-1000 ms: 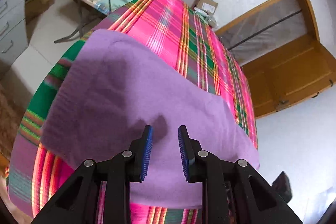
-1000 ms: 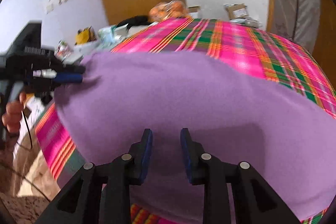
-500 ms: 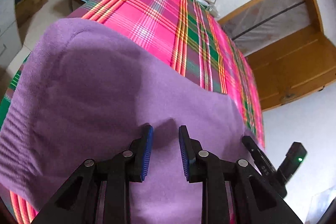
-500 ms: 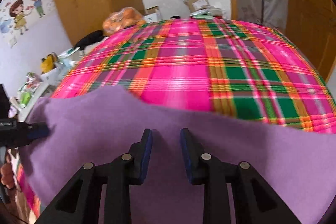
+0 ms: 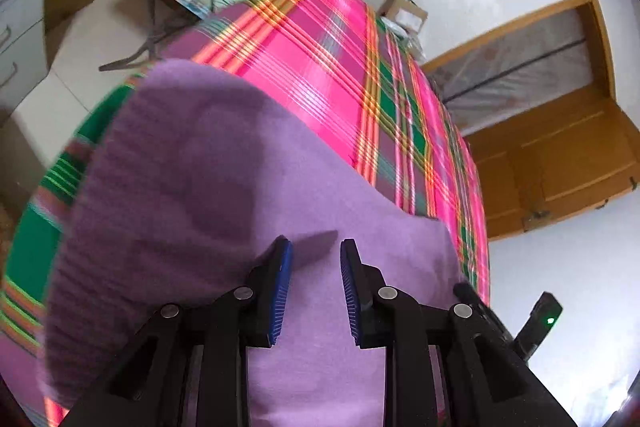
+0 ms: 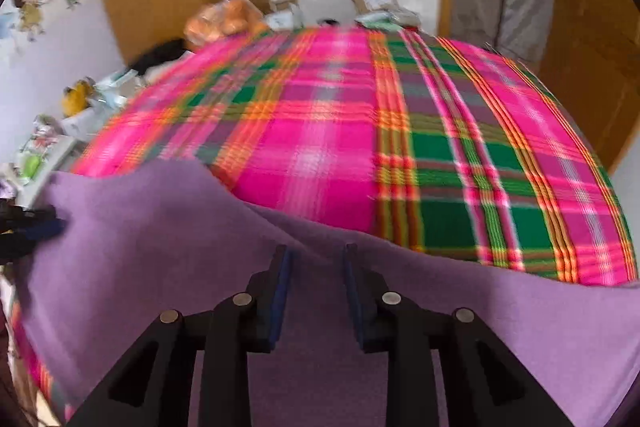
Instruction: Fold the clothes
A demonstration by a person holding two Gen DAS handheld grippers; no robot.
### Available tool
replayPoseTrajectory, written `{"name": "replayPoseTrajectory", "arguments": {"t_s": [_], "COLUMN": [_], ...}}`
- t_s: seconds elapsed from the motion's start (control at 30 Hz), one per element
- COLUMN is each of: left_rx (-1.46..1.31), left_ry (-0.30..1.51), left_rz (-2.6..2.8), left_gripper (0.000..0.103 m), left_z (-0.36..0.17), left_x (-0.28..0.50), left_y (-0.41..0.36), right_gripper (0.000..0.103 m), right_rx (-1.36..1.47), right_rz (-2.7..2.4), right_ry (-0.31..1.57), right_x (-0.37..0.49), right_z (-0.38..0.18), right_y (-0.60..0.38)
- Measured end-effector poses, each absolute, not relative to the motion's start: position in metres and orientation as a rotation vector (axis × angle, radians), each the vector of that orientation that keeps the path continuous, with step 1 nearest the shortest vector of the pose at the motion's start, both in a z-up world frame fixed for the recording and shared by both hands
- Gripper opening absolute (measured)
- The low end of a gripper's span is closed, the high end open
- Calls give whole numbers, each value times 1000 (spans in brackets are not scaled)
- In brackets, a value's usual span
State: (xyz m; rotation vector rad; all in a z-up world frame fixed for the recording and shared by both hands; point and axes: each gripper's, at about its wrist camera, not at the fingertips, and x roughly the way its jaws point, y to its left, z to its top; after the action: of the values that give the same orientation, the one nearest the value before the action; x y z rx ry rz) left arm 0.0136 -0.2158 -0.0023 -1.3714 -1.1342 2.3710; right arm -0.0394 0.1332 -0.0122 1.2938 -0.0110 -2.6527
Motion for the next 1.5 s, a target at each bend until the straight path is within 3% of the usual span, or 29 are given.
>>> {"name": "replayPoseTrajectory", "arguments": {"t_s": [0.13,0.6,0.83,0.9,1.13,1.5], "left_rx": [-1341,-1341,-1362,-1374,-1346,-1363], "left_ry": [-1230,-1187,-1161,-1110,-653,-395], "left_rz": [2348,2389,2435,2472,2601,2421], "left_gripper": [26,26,26,26,27,27], "left_z": [-6,-4,-1,3,32,17], "left_x": [20,29,36,39,56,93], "left_y": [-233,-229,-227,-222,-174,-131], "right_gripper": [25,29,30,30,30,31], "right_rx": [1288,1280,1285,1282,1215,1192], "right_rz": [-2705,-2941,-2972,-2977,-2903,-2778], "right_ry": [-77,-235,-63,-39,46,44], "right_x": [-28,85,140,147,135,161], "right_z": [-5,-17,-17,-15,-8,-17], "right_y": [152,218,214,213,182,150]}}
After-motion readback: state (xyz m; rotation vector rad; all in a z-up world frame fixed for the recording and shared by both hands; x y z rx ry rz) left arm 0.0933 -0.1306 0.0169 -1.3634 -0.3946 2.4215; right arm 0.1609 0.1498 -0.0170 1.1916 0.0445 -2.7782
